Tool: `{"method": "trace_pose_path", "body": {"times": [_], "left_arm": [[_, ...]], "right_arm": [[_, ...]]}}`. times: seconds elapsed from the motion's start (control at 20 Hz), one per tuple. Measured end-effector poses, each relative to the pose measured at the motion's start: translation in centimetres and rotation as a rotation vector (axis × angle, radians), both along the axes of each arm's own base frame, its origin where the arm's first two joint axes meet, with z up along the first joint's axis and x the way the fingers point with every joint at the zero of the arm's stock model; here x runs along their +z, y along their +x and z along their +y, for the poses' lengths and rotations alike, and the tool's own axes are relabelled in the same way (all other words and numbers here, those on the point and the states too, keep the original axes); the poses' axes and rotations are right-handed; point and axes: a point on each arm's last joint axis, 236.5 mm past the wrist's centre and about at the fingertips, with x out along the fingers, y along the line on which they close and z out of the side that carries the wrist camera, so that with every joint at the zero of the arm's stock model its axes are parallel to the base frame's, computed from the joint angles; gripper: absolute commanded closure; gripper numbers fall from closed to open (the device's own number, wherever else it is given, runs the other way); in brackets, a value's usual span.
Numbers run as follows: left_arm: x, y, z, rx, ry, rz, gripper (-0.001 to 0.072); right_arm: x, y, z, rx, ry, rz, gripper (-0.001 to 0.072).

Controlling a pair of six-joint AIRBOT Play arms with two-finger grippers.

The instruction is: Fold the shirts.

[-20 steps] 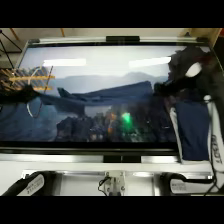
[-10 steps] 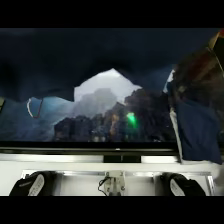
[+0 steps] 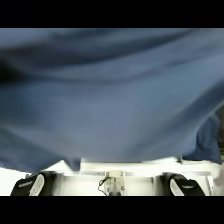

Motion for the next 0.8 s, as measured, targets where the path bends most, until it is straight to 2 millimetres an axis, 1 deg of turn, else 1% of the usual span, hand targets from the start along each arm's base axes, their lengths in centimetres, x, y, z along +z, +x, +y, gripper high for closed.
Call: {"method": "trace_pose_path", "body": {"times": [0.1, 0.15, 0.25, 0.3, 0.4, 0.5, 0.55, 0.6, 0.7, 0.8], "left_arm": [[-4.6, 3.8, 1.1, 0.0, -0.026, 0.16, 0.0678], [-7.3, 5.9, 1.7, -0.004, -0.045, 0.244, 0.0679], [-14.1, 10.2, 3.0, -0.011, -0.082, 0.441, 0.0679], [-18.1, 12.2, 3.4, -0.02, -0.105, 0.543, 0.068], [-25.5, 15.6, 3.6, -0.046, -0.139, 0.714, 0.068], [-32.2, 18.8, 3.4, -0.068, -0.158, 0.85, 0.0679], [-34.7, 20.4, 3.1, -0.075, -0.17, 0.89, 0.0679], [-37.0, 22.0, 2.9, -0.078, -0.179, 0.921, 0.0678], [-40.6, 25.9, 2.9, -0.065, -0.198, 0.943, 0.0678], [-43.0, 29.6, 3.1, -0.046, -0.234, 0.929, 0.0678]], "right_arm": [[-5.3, 3.7, -1.0, -0.032, -0.003, 0.211, 0.0637], [-8.3, 5.5, -1.3, -0.039, 0.0, 0.327, 0.0637], [-14.9, 9.0, -1.6, -0.041, 0.012, 0.56, 0.0637], [-18.7, 10.8, -1.7, -0.041, 0.021, 0.68, 0.0638], [-25.5, 13.8, -1.6, -0.037, 0.042, 0.867, 0.0638], [-32.1, 17.3, -1.6, -0.044, 0.076, 0.987, 0.0637], [-34.9, 18.9, -1.4, -0.042, 0.095, 1.02, 0.0638], [-36.9, 20.7, -1.1, -0.038, 0.119, 1.023, 0.0637], [-41.0, 24.2, -0.8, -0.039, 0.165, 1.01, 0.0637], [-43.1, 27.8, -0.3, -0.04, 0.224, 0.936, 0.0637]]}}
